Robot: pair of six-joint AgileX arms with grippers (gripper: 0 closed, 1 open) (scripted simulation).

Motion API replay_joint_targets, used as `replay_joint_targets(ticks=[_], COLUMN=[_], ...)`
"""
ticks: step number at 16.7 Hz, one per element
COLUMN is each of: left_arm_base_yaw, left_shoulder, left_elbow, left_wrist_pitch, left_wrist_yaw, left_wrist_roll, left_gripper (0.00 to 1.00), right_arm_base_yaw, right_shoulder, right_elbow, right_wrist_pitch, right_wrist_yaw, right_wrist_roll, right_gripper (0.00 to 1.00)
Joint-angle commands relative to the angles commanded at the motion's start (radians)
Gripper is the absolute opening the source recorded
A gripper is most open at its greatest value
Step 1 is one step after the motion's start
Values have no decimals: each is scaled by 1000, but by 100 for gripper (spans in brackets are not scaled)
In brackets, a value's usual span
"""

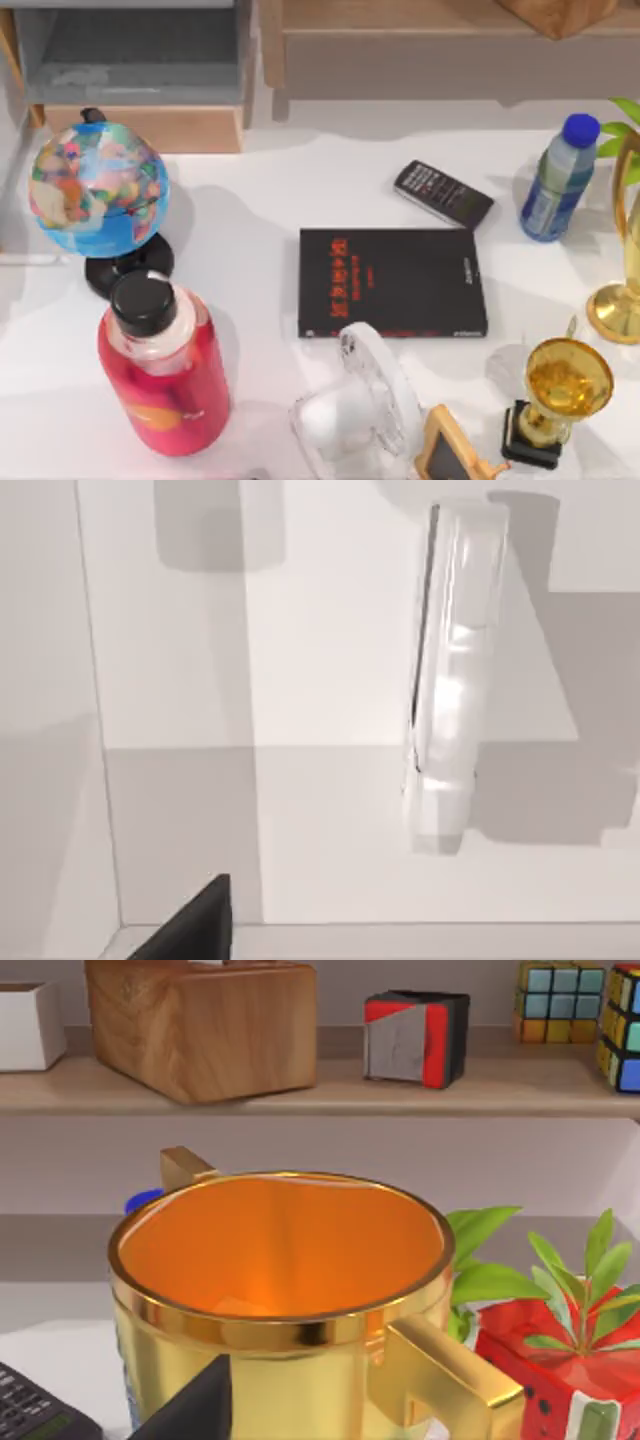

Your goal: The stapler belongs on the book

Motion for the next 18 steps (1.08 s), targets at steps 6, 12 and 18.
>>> replay_joint_targets(ticks=[6,12,18], left_arm_base_yaw=[-4,-3,3], left_shoulder=[258,271,218], left_elbow=[299,315,201], left_wrist_pitch=[-123,-126,-69], left_wrist_yaw=[14,15,21], left_wrist_roll=[32,33,47], left_gripper=[100,100,100], right_arm_base_yaw=[0,0,0], right_shoulder=[0,0,0], right_elbow=[0,0,0], right_wrist_pitch=[0,0,0], right_wrist_yaw=[0,0,0], right_wrist_roll=[0,0,0], right_gripper=[100,100,100])
